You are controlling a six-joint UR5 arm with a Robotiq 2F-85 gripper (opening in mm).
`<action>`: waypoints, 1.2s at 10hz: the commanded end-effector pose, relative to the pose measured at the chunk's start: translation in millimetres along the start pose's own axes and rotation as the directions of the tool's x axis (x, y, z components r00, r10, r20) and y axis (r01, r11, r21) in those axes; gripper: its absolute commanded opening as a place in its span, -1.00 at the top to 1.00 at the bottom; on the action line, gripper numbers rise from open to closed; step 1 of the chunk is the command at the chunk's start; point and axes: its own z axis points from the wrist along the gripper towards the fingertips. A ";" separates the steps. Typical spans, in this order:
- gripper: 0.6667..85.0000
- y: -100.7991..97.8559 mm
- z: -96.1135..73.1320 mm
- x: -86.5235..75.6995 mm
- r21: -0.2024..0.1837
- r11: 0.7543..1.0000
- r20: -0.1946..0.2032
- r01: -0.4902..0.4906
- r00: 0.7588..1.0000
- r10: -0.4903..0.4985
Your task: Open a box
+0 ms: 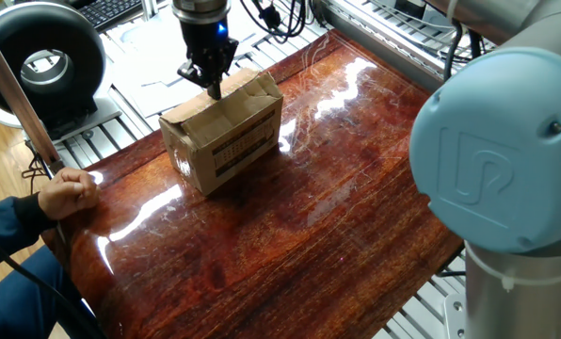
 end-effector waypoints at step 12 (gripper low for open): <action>0.99 3.0 -30.9 62.1 -0.080 0.997 -0.120 -0.005 0.993 -0.004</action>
